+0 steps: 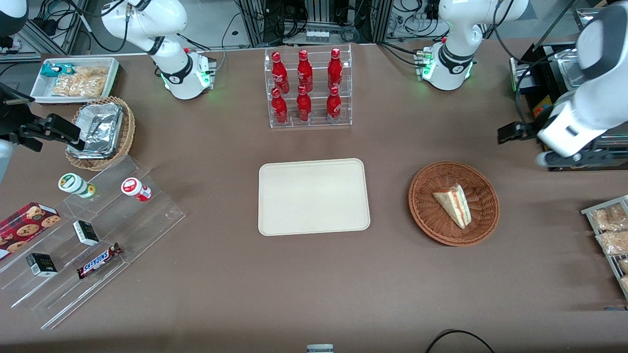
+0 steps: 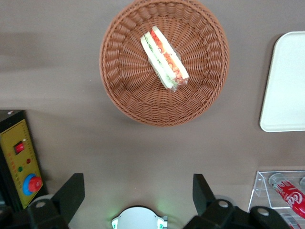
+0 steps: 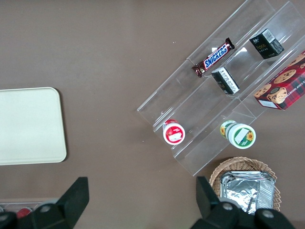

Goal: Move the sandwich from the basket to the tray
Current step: 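Move the left gripper over the sandwich in the wicker basket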

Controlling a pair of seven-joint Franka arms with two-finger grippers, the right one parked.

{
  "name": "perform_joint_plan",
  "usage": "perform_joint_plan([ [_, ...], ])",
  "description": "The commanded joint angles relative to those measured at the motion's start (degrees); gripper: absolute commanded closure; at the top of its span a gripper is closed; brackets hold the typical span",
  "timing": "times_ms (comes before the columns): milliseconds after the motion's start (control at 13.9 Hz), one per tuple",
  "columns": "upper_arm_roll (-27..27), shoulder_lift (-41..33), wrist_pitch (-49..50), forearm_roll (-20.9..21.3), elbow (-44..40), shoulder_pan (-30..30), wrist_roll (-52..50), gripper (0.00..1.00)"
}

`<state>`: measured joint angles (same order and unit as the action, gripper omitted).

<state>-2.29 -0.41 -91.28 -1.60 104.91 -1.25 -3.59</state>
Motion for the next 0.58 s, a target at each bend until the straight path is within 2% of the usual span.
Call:
perform_joint_plan([
  [0,-0.3,2.5,-6.0,1.1,3.2,-0.5,-0.9,0.0],
  [288,-0.3,5.1,-15.9,1.2,8.5,-1.7,-2.7,0.0],
  [505,-0.3,7.3,-20.5,2.9,10.0,-3.0,-12.0,0.0],
])
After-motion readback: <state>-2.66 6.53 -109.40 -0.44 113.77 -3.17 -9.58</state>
